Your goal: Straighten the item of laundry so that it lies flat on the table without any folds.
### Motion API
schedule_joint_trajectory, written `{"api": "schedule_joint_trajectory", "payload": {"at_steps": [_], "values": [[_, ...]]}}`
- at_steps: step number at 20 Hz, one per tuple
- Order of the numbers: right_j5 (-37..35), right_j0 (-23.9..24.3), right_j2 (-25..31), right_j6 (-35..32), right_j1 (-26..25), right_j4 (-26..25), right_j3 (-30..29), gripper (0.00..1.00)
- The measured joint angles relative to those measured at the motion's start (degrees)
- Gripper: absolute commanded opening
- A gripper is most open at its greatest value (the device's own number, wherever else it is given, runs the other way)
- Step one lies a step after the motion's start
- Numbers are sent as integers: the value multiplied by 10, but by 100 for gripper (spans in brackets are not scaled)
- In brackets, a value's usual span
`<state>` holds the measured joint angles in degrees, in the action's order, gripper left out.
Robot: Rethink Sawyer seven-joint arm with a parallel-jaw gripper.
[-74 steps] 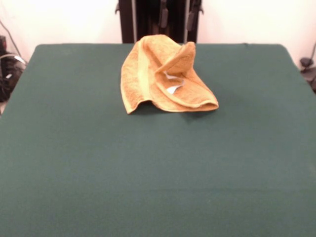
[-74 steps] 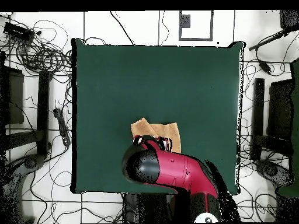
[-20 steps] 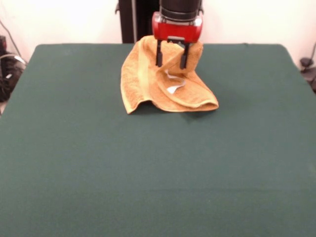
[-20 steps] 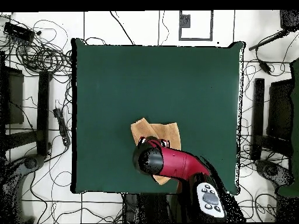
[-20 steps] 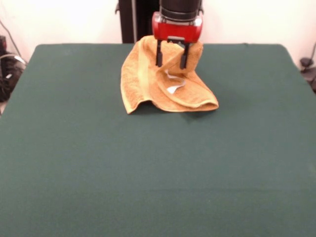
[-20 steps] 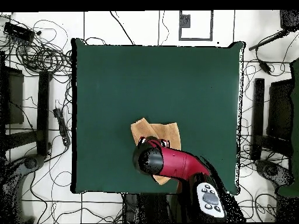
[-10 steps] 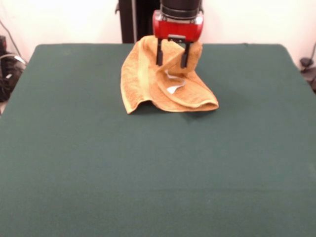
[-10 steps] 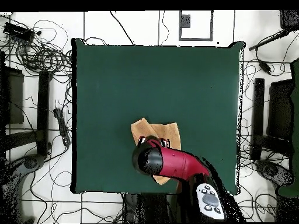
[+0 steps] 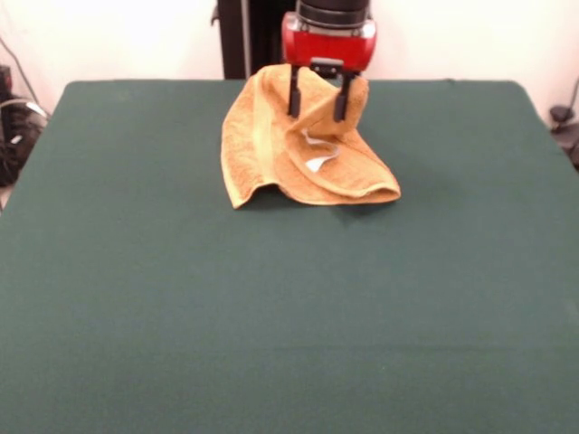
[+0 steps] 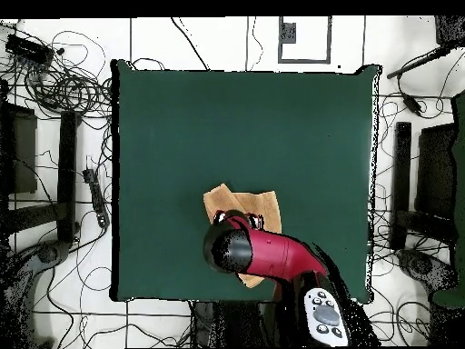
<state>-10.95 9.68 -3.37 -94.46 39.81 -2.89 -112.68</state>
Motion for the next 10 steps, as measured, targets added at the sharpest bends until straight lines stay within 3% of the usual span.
{"api": "schedule_joint_trajectory", "payload": {"at_steps": [5,6,10], "values": [[0,-2,0,0,0,0,0,100],[0,-3,0,0,0,0,0,0],[0,-4,0,0,0,0,0,0]]}}
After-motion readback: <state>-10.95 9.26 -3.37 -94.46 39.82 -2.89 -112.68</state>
